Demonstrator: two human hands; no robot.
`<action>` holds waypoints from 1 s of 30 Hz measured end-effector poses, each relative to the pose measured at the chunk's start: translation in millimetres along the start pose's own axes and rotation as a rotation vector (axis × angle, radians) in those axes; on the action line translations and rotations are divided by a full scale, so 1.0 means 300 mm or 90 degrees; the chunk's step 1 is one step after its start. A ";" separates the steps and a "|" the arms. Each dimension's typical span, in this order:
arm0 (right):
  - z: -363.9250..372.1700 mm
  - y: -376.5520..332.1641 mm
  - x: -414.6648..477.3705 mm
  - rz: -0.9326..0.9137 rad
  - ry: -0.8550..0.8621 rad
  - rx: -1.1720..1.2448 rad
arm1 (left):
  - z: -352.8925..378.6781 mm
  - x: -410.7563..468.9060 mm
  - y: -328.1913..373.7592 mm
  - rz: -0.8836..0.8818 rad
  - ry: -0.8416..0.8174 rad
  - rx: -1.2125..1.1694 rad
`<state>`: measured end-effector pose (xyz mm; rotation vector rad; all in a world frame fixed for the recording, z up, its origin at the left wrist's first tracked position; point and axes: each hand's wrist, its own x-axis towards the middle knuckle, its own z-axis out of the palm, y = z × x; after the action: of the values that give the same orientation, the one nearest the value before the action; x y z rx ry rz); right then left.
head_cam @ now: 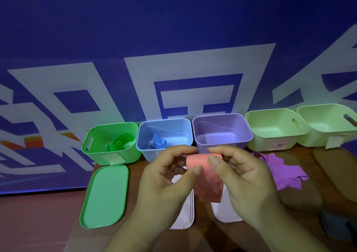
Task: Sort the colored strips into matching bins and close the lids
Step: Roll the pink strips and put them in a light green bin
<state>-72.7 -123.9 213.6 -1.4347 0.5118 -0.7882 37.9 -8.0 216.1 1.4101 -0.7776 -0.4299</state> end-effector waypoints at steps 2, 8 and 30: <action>-0.003 0.005 0.002 -0.010 -0.007 -0.028 | 0.000 0.000 0.000 0.004 -0.003 0.002; -0.006 0.018 0.004 -0.028 -0.001 -0.085 | 0.002 -0.001 -0.006 0.003 -0.005 -0.001; -0.023 0.024 -0.028 -0.090 -0.050 -0.106 | 0.022 -0.009 0.027 -0.012 0.009 -0.080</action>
<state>-82.2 -122.6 204.5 -1.6642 0.4271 -0.8128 30.0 -9.6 223.3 1.3027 -0.7148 -0.4743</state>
